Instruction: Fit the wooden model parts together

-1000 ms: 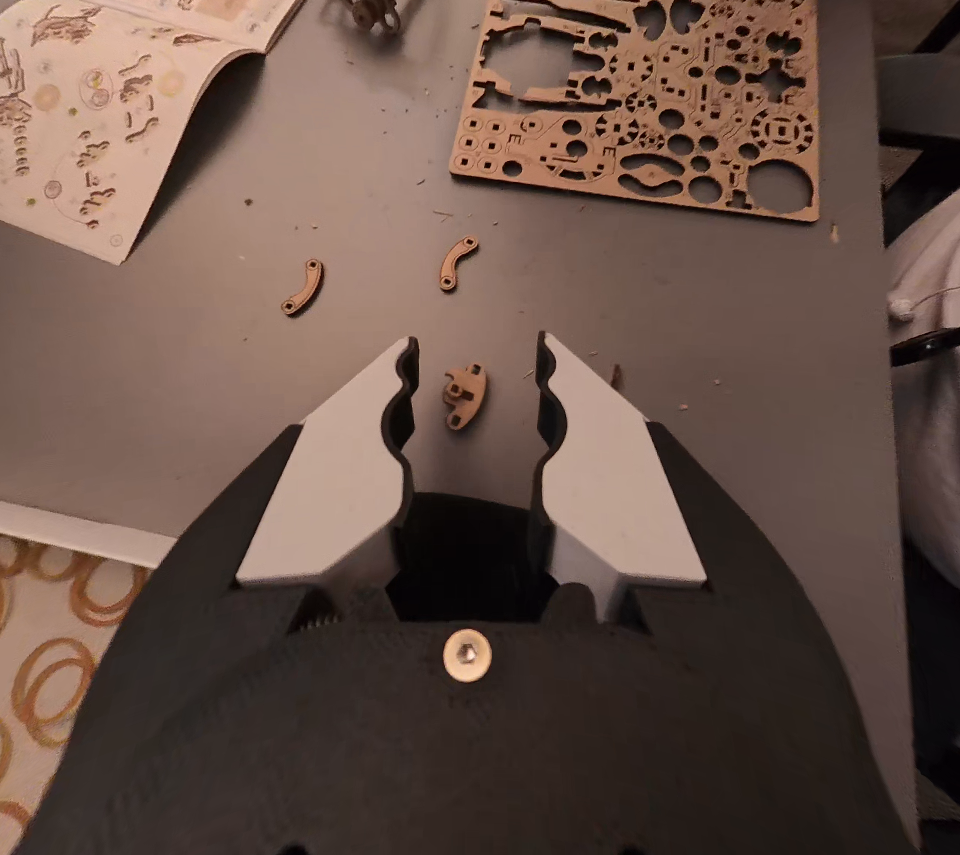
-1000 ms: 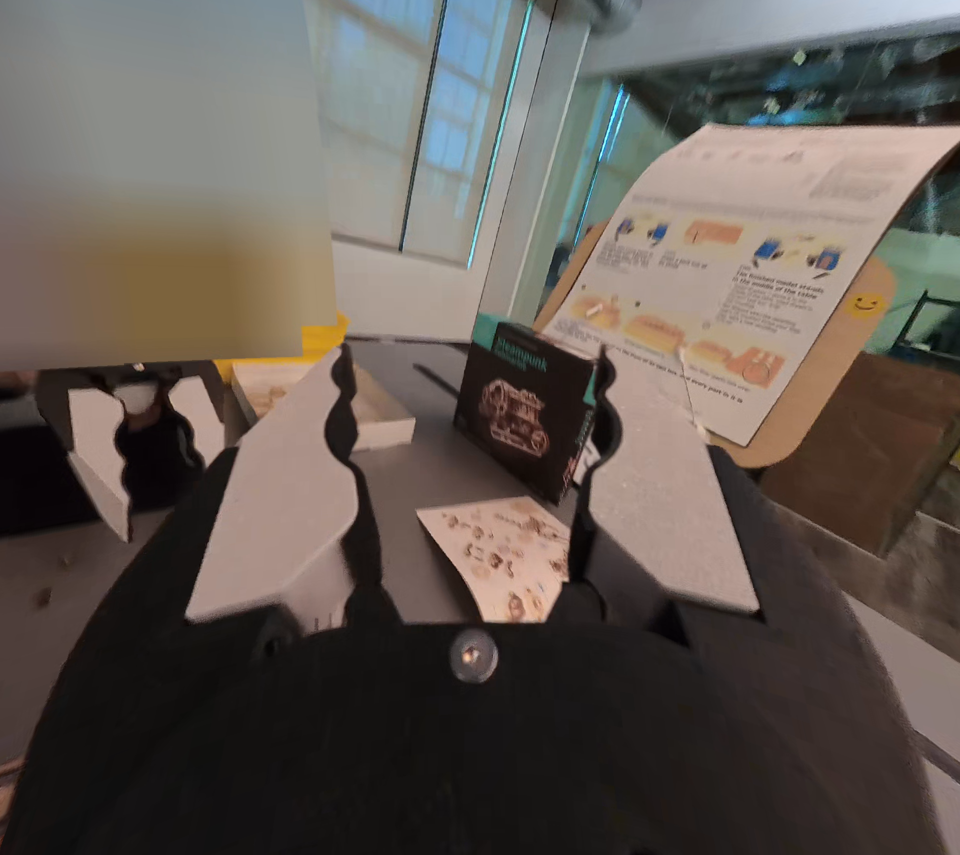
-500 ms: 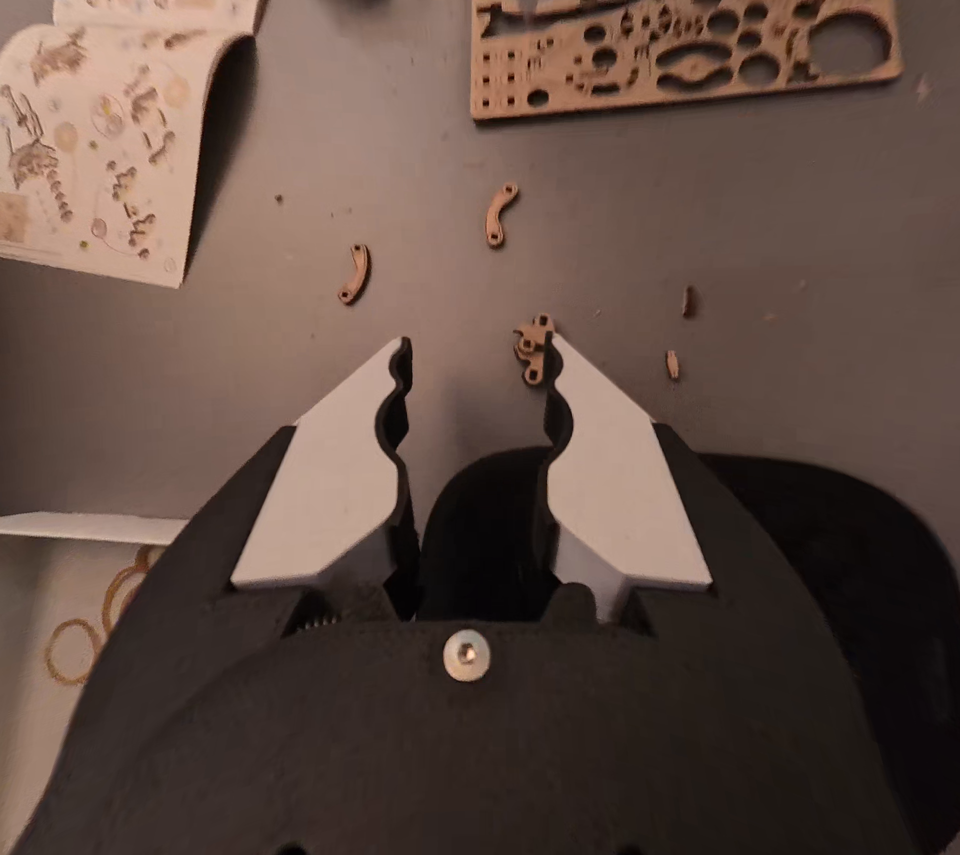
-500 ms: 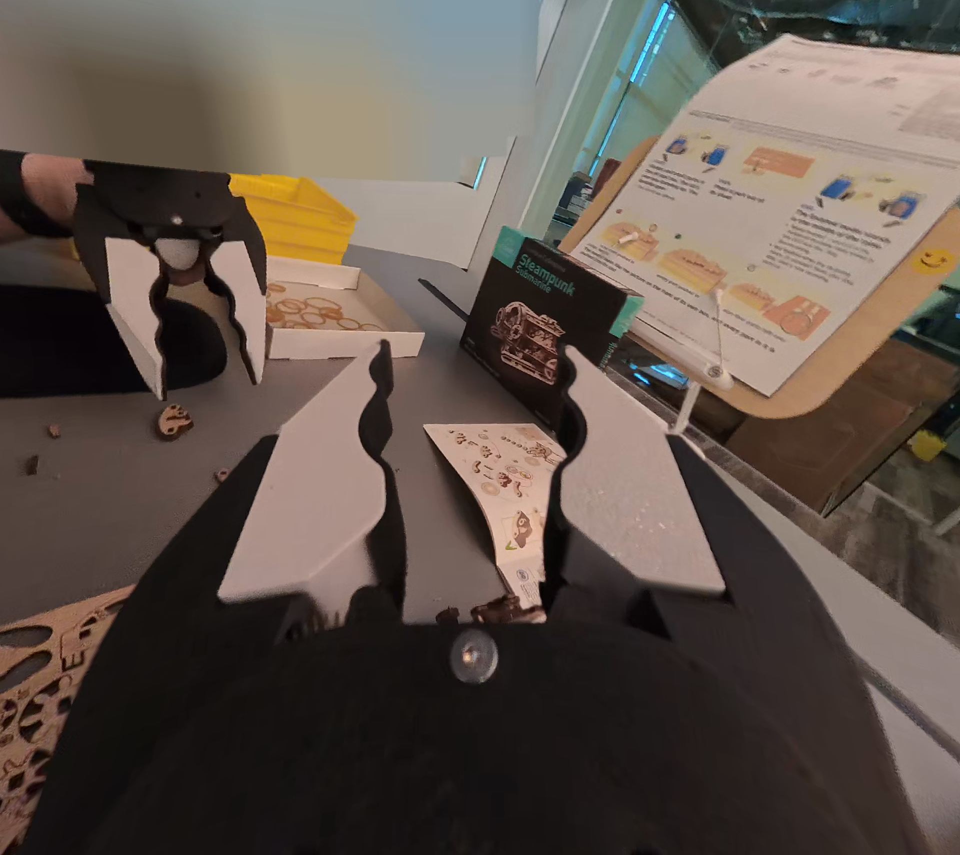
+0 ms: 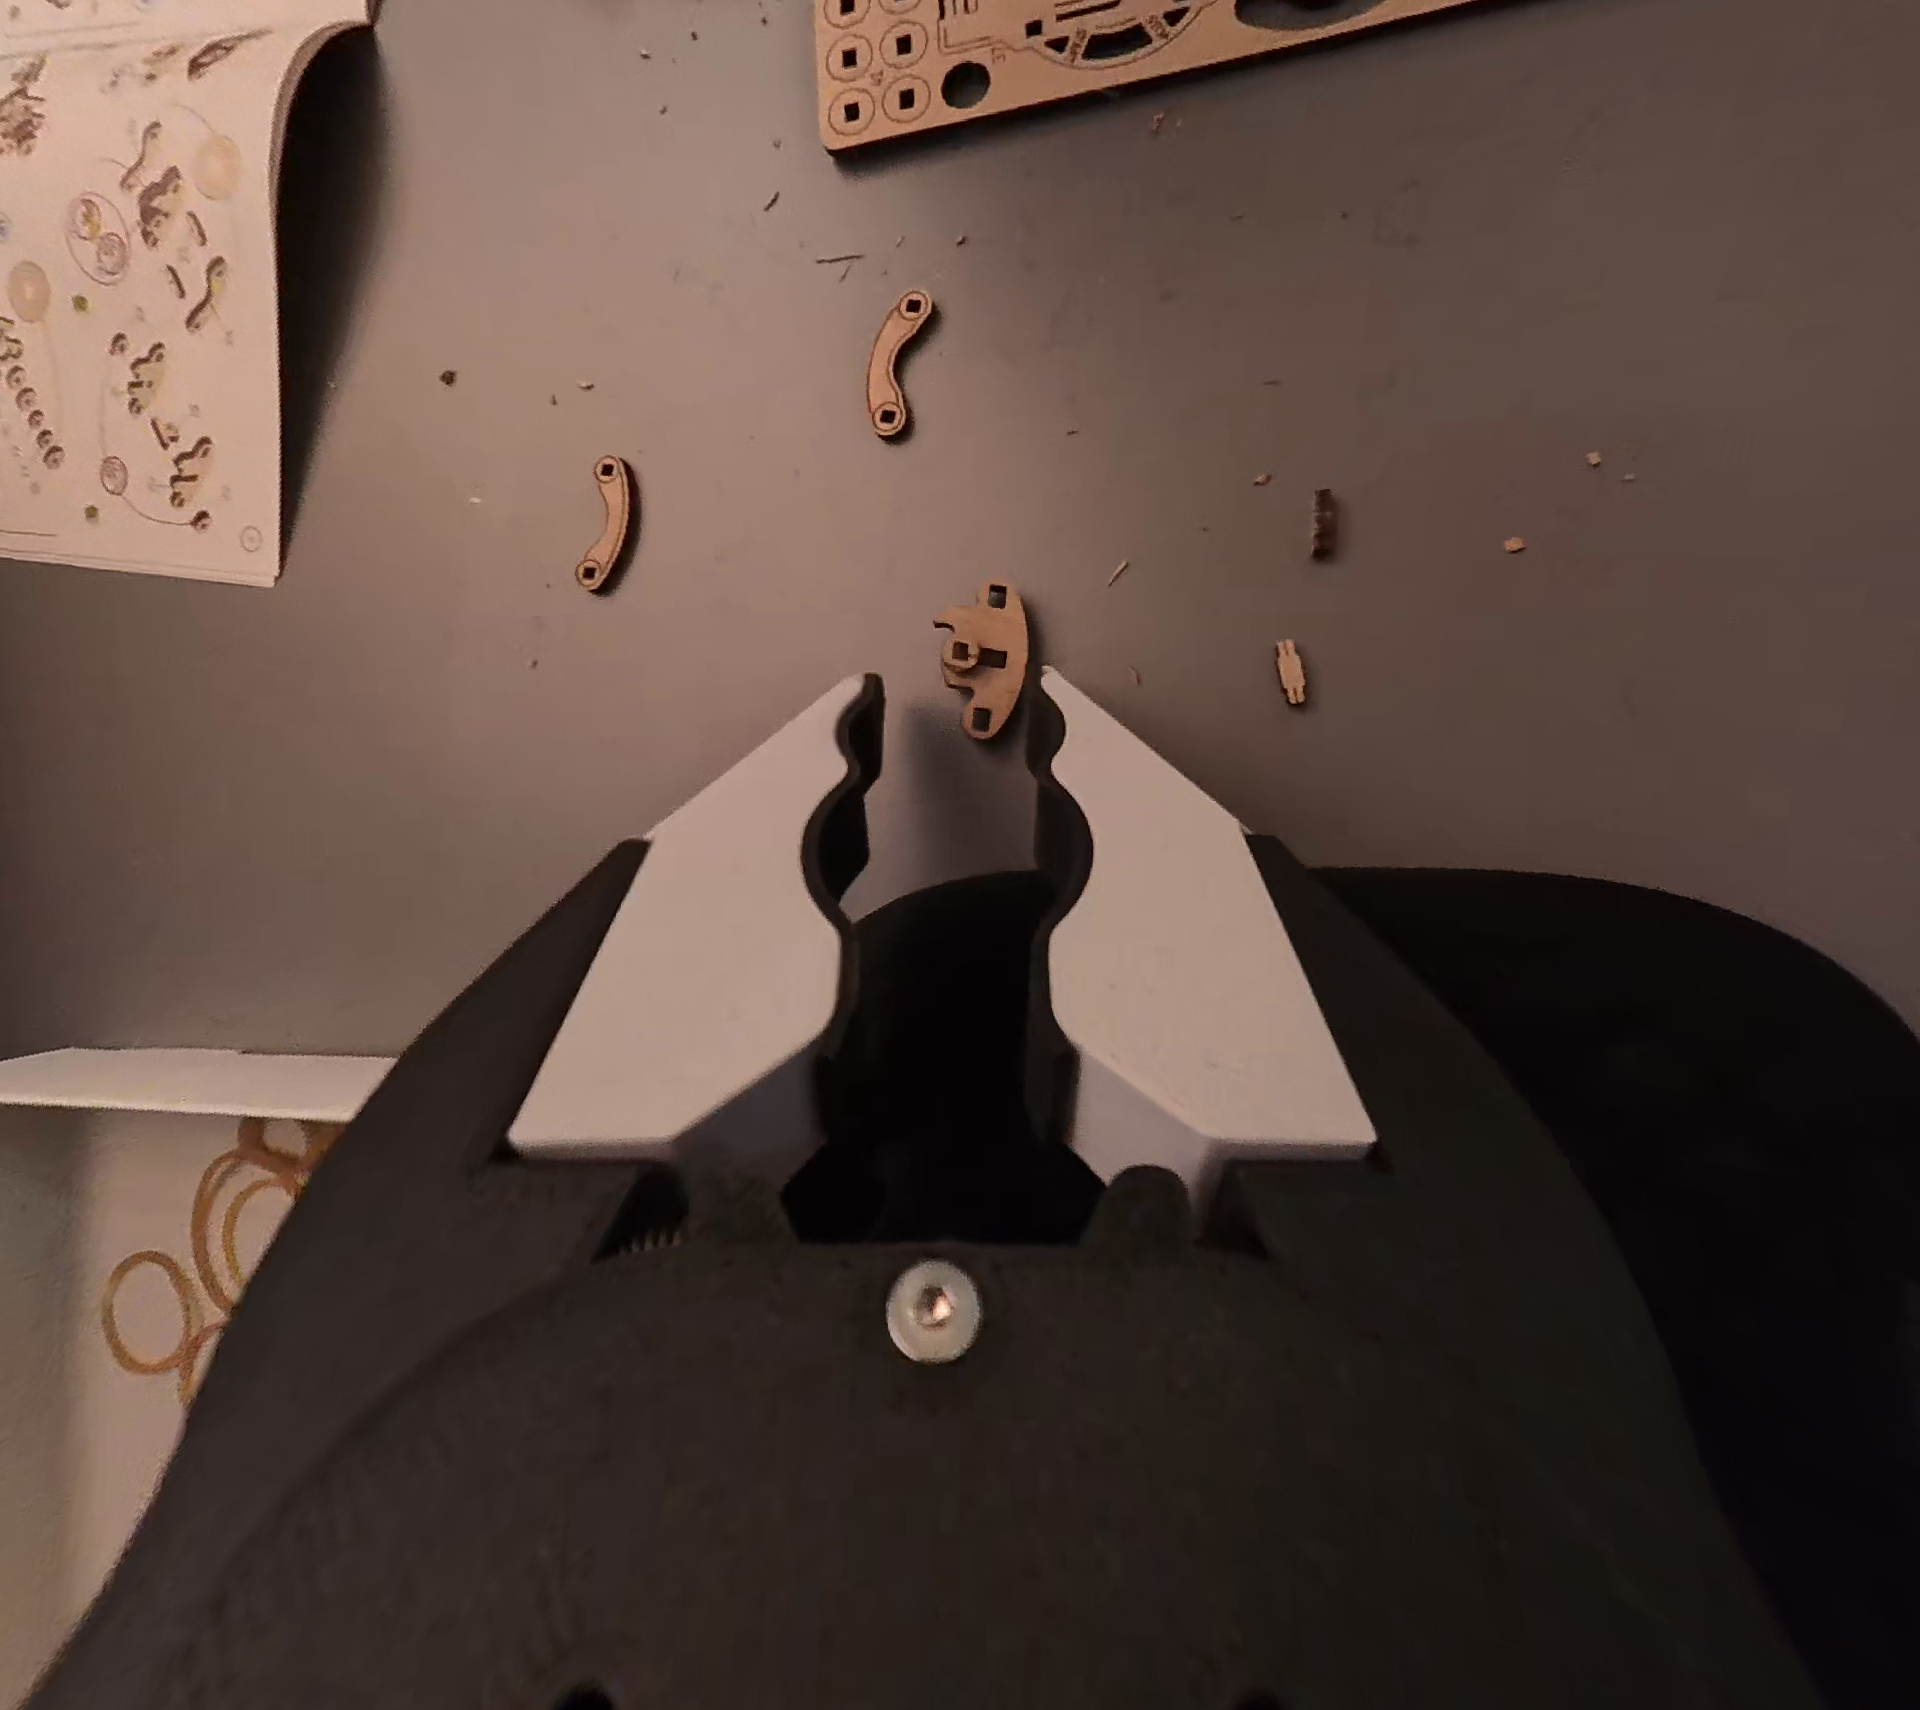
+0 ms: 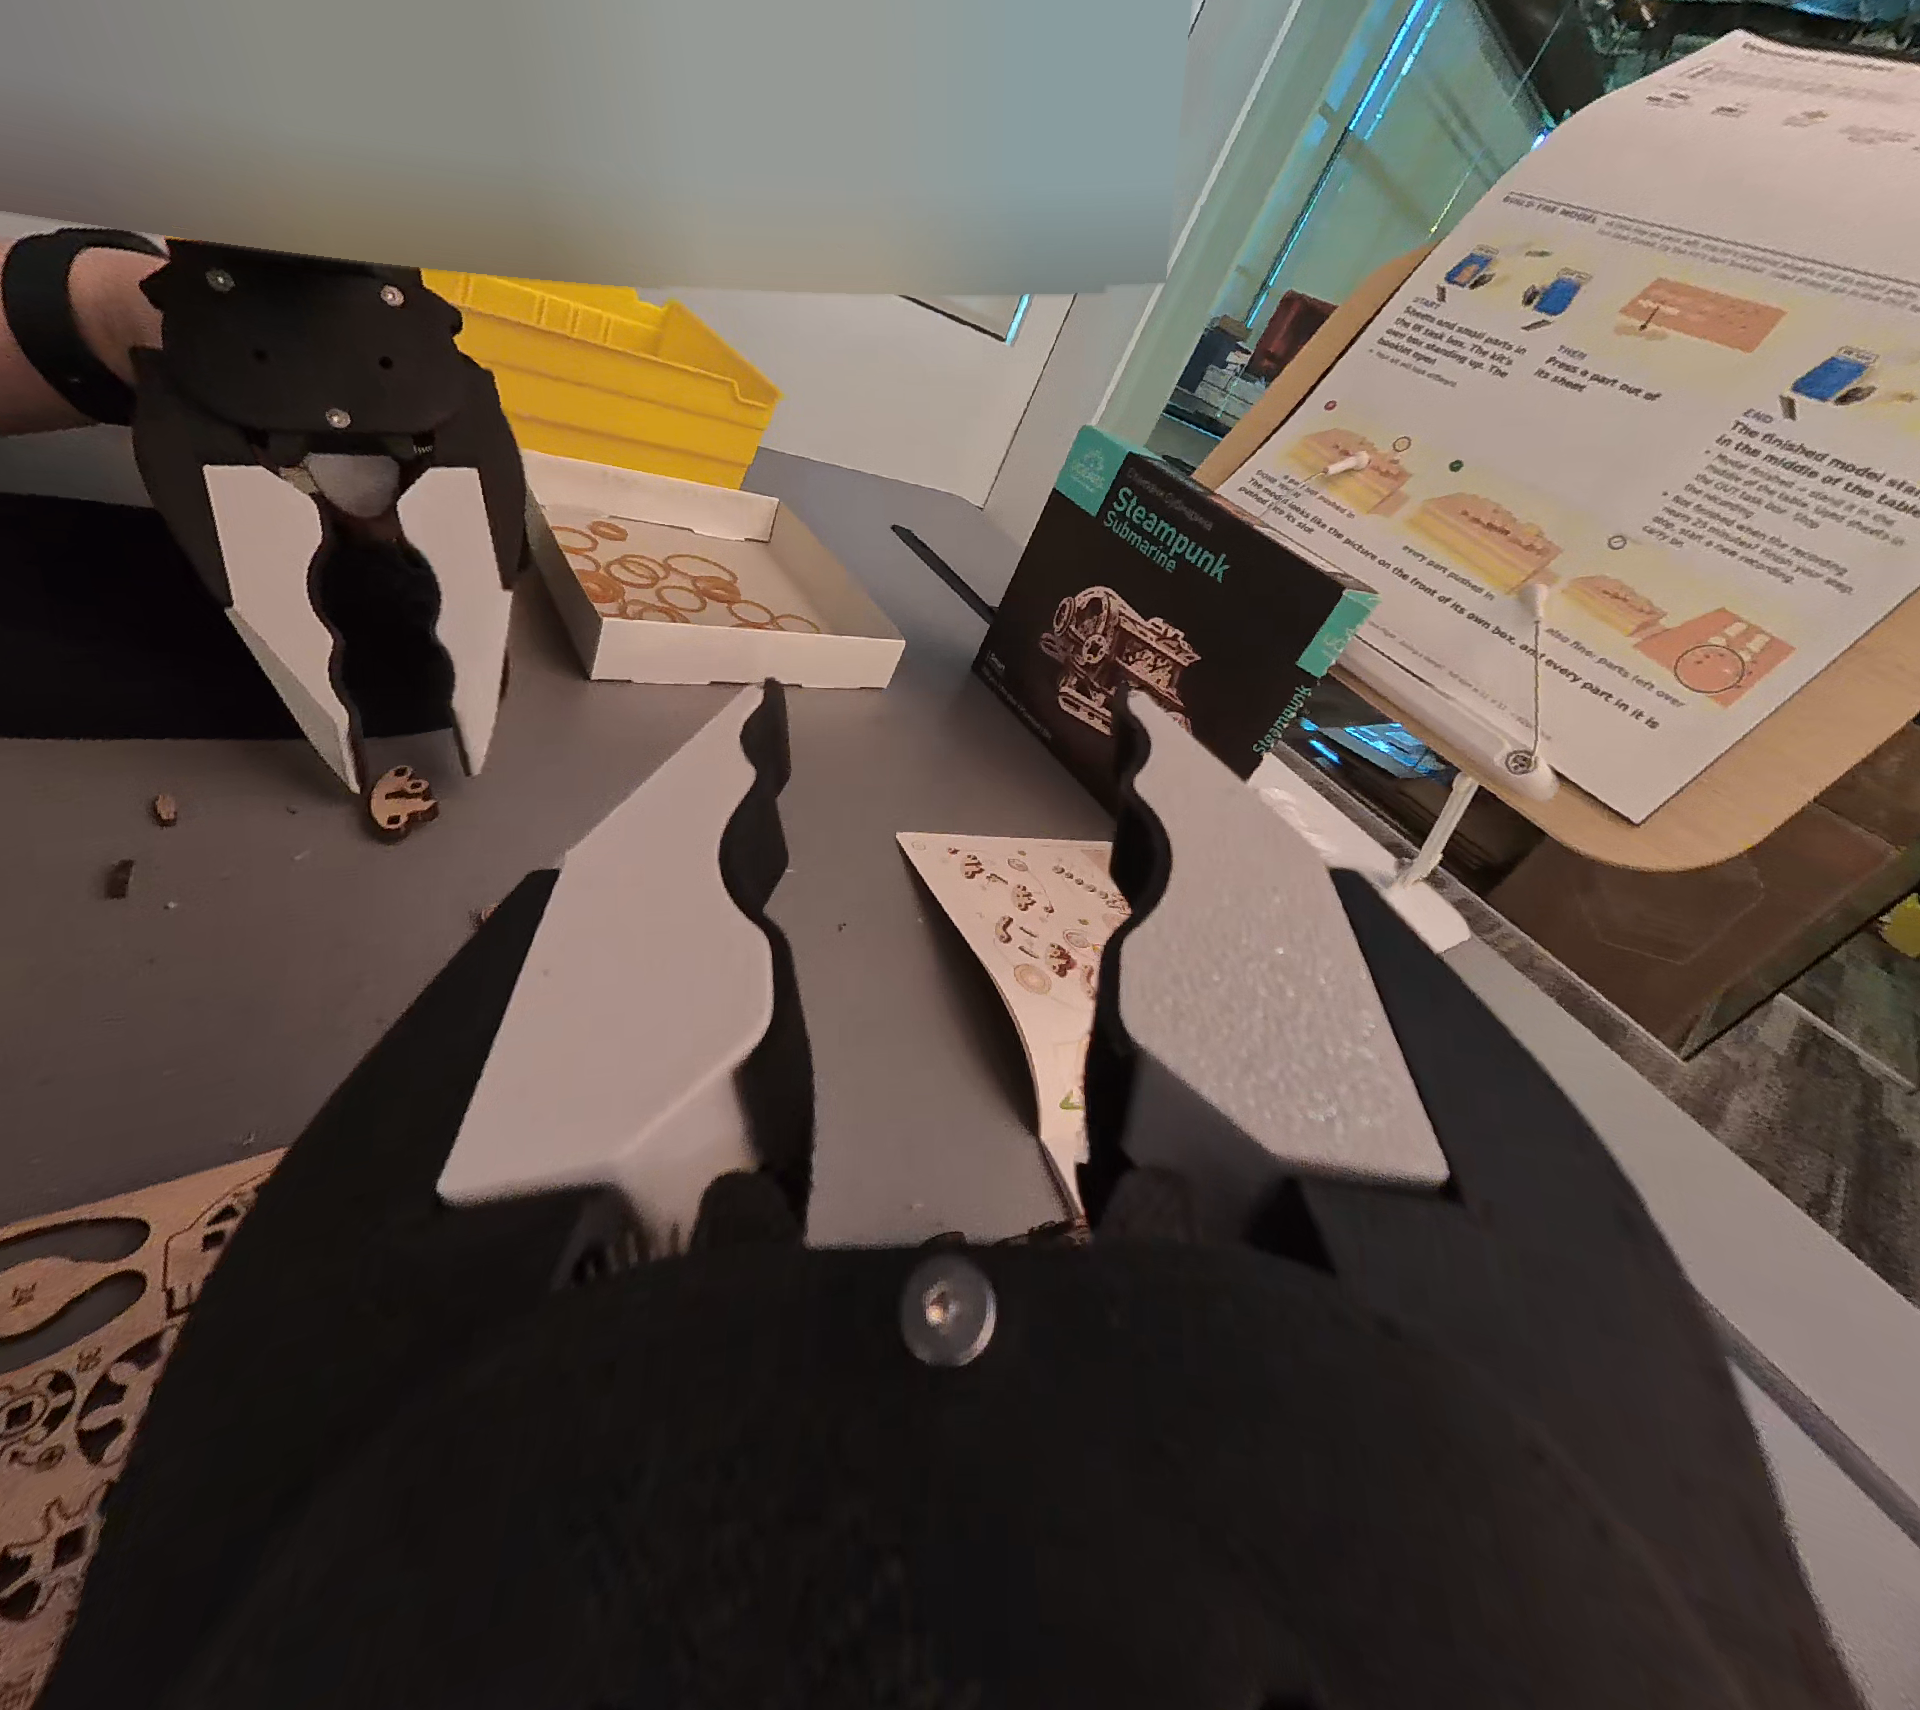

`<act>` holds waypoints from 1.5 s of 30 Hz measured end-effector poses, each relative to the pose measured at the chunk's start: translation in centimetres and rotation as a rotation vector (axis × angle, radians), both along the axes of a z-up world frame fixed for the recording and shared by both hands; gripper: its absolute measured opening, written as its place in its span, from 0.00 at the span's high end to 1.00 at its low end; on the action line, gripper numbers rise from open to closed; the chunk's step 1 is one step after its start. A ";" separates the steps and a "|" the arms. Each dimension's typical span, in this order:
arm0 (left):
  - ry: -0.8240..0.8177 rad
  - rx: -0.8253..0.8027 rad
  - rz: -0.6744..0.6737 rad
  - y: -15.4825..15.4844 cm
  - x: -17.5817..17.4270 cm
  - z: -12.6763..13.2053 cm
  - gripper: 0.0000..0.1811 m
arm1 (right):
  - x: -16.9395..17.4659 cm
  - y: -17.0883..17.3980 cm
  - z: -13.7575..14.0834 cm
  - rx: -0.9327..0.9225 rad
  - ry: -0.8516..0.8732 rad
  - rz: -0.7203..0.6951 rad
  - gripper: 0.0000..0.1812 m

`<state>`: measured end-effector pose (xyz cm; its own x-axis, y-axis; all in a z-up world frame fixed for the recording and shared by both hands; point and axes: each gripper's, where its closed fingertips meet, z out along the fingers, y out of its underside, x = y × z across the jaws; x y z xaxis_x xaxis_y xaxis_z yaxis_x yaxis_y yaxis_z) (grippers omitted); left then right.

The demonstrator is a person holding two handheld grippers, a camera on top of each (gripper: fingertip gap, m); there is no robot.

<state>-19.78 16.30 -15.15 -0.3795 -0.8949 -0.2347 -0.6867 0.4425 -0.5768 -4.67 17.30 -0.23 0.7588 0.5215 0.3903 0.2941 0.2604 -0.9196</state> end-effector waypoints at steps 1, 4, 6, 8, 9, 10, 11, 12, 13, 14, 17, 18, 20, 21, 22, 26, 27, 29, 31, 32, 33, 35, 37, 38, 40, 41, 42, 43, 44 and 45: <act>-0.002 0.002 -0.005 -0.1 0.0 0.0 0.86 | 0.0 0.0 0.0 -0.007 0.010 0.007 0.67; 0.001 -0.014 -0.013 -0.2 0.0 0.0 0.87 | 0.0 -0.1 0.1 -0.018 0.028 0.018 0.67; 0.019 -0.034 -0.024 -0.4 0.0 -0.3 0.89 | -0.1 -0.2 0.1 -0.019 0.023 0.019 0.67; 0.033 -0.052 -0.035 -0.6 -0.1 -0.4 0.91 | -0.2 -0.3 0.2 -0.014 0.019 0.021 0.67; 0.036 -0.057 -0.034 -0.6 -0.1 -0.4 0.91 | -0.2 -0.3 0.2 -0.013 0.018 0.022 0.67; 0.038 -0.061 -0.033 -0.6 -0.1 -0.4 0.91 | -0.3 -0.4 0.3 -0.012 0.016 0.024 0.67; 0.040 -0.064 -0.034 -0.6 -0.1 -0.4 0.91 | -0.3 -0.4 0.3 -0.012 0.013 0.025 0.67; 0.044 -0.067 -0.037 -0.6 -0.1 -0.5 0.91 | -0.3 -0.4 0.3 -0.011 0.009 0.023 0.67; 0.048 -0.073 -0.041 -0.7 -0.1 -0.5 0.92 | -0.2 -0.5 0.4 -0.007 0.005 0.018 0.67; 0.051 -0.077 -0.041 -0.7 -0.1 -0.5 0.93 | -0.2 -0.5 0.5 -0.003 0.004 0.015 0.67; 0.036 -0.096 -0.035 -0.7 0.0 -0.3 0.93 | 0.1 -0.6 0.8 0.005 0.006 0.008 0.67; 0.020 -0.100 -0.036 -0.7 0.2 -0.1 0.93 | 0.1 -0.6 1.0 0.005 0.007 0.006 0.67; -0.014 -0.101 -0.036 -0.6 0.5 0.3 0.93 | 0.3 -0.7 1.1 0.000 0.007 -0.004 0.68; -0.030 -0.102 -0.032 -0.6 0.7 0.5 0.93 | 0.5 -0.6 1.1 -0.003 0.007 -0.012 0.69; -0.041 -0.106 -0.027 -0.5 0.9 0.5 0.93 | 0.6 -0.5 1.1 -0.008 0.004 -0.021 0.69; -0.073 -0.128 -0.008 -0.4 1.9 0.6 0.93 | 0.8 -0.2 0.6 -0.024 -0.027 -0.046 0.69; -0.082 -0.129 -0.001 -0.3 2.2 0.6 0.93 | 0.7 -0.2 0.4 -0.029 -0.039 -0.049 0.69; -0.103 -0.119 0.019 0.0 2.9 0.8 0.93 | 0.5 -0.1 0.0 -0.046 -0.061 -0.055 0.69; -0.133 -0.099 0.044 0.6 3.6 1.0 0.93 | 0.4 0.2 -0.4 -0.074 -0.073 -0.071 0.70; -0.151 -0.090 0.056 0.9 4.0 1.2 0.93 | 0.3 0.3 -0.7 -0.094 -0.076 -0.072 0.70; -0.174 -0.078 0.070 1.3 4.5 1.4 0.93 | 0.1 0.4 -1.2 -0.125 -0.077 -0.068 0.70; -0.231 -0.038 0.099 2.3 5.6 2.1 0.93 | 0.2 0.9 -2.1 -0.191 -0.060 -0.089 0.70; -0.277 -0.023 0.122 3.2 6.8 2.6 0.93 | -0.1 1.2 -3.0 -0.254 -0.023 -0.080 0.71; -0.293 -0.032 0.129 3.4 7.3 2.8 0.93 | -0.2 1.3 -3.4 -0.289 -0.001 -0.073 0.72; -0.326 -0.021 0.136 3.9 8.3 3.3 0.93 | -0.6 1.3 -3.8 -0.351 0.054 -0.047 0.74; -0.346 0.004 0.136 4.2 8.7 3.6 0.93 | -0.9 1.2 -4.1 -0.383 0.075 -0.030 0.75; -0.366 0.035 0.131 4.5 9.1 4.0 0.93 | -1.2 1.1 -4.3 -0.415 0.094 -0.016 0.77; -0.385 0.071 0.128 4.9 9.4 4.4 0.93 | -1.4 1.0 -4.4 -0.443 0.114 -0.001 0.79; -0.405 0.103 0.124 5.2 9.6 4.7 0.93 | -1.7 0.9 -4.4 -0.466 0.136 0.015 0.79; -0.423 0.124 0.119 5.4 9.9 5.1 0.93 | -1.8 0.8 -4.4 -0.489 0.159 0.025 0.80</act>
